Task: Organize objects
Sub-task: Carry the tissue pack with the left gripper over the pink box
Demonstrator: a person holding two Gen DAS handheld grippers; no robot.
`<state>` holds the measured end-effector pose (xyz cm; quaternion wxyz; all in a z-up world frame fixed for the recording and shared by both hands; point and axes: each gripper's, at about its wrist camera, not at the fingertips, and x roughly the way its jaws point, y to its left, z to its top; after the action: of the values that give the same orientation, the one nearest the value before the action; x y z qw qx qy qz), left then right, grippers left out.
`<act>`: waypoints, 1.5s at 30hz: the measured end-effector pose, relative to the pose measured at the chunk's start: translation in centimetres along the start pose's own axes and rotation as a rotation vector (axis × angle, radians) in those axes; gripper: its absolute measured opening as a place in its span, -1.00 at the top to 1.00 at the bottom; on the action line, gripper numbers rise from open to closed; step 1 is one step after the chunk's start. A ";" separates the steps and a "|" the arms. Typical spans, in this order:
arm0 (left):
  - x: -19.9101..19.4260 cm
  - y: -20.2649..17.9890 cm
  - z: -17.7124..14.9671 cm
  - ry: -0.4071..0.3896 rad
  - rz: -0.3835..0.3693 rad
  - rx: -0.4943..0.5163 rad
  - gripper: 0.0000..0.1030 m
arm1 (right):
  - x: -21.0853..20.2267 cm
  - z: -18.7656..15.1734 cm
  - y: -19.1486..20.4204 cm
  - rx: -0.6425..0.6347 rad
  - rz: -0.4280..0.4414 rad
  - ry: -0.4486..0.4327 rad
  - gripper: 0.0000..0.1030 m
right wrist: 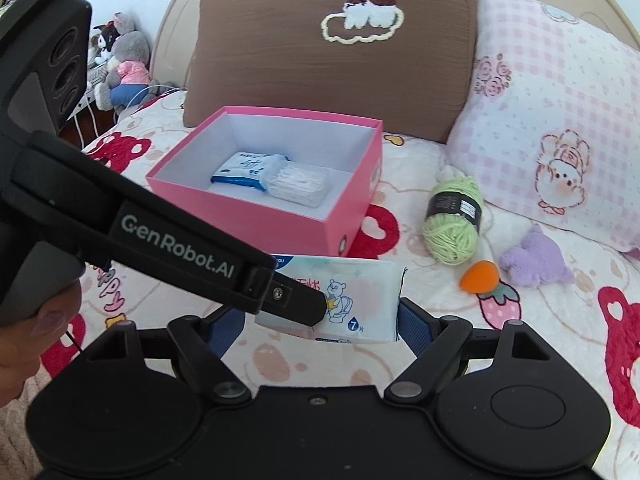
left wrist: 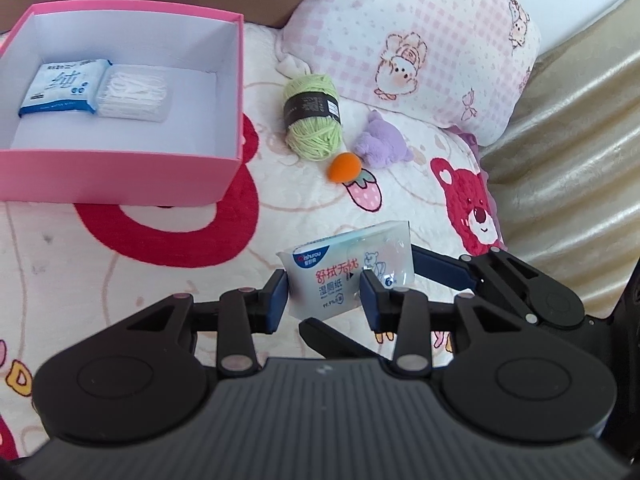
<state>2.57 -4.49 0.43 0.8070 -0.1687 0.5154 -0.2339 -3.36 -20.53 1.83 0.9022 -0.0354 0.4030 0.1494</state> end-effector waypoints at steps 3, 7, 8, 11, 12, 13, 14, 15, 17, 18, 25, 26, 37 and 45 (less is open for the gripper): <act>-0.8 0.5 0.1 -0.011 0.007 -0.003 0.29 | 0.0 0.5 0.7 -0.013 0.010 0.006 -0.67; -2.0 1.2 0.2 -0.024 0.019 -0.003 0.29 | 0.2 1.1 1.6 -0.022 0.033 0.017 -0.67; -2.3 1.5 0.2 -0.029 0.024 -0.003 0.29 | 0.3 1.2 1.8 -0.022 0.041 0.020 -0.67; -3.0 2.1 0.2 -0.039 0.028 -0.009 0.29 | 0.3 1.7 2.6 -0.040 0.053 0.017 -0.67; -3.2 2.3 0.2 -0.041 0.028 -0.012 0.29 | 0.4 1.8 2.9 -0.050 0.051 0.014 -0.67; -3.4 2.5 0.2 -0.042 0.027 -0.013 0.29 | 0.4 2.0 3.2 -0.059 0.049 0.009 -0.67; -3.6 2.7 0.1 -0.045 0.027 -0.016 0.29 | 0.4 2.2 3.5 -0.067 0.047 0.005 -0.67; -3.9 2.9 0.1 -0.049 0.025 -0.020 0.29 | 0.4 2.4 3.8 -0.075 0.046 0.003 -0.67; -4.3 3.4 0.1 -0.065 0.024 -0.031 0.29 | 0.4 2.8 4.3 -0.089 0.046 0.000 -0.67; -4.7 3.7 0.0 -0.079 0.025 -0.033 0.29 | 0.5 3.0 4.6 -0.095 0.048 0.000 -0.67; -6.0 5.8 -0.1 -0.117 0.024 -0.063 0.29 | 1.5 4.0 6.3 -0.114 0.071 0.010 -0.67; -6.1 6.2 -0.1 -0.119 0.026 -0.068 0.29 | 1.7 4.1 6.5 -0.113 0.076 0.013 -0.67; -7.2 8.0 1.2 -0.146 0.067 -0.057 0.29 | 3.0 6.7 8.2 -0.162 0.075 -0.010 -0.54; -8.1 9.9 3.1 -0.194 0.118 -0.073 0.29 | 5.2 9.0 8.2 -0.169 0.110 0.002 -0.19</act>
<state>4.47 8.34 2.74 0.8588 -0.1891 0.4519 -0.1497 3.92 -9.78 4.53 0.8861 -0.0891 0.3912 0.2323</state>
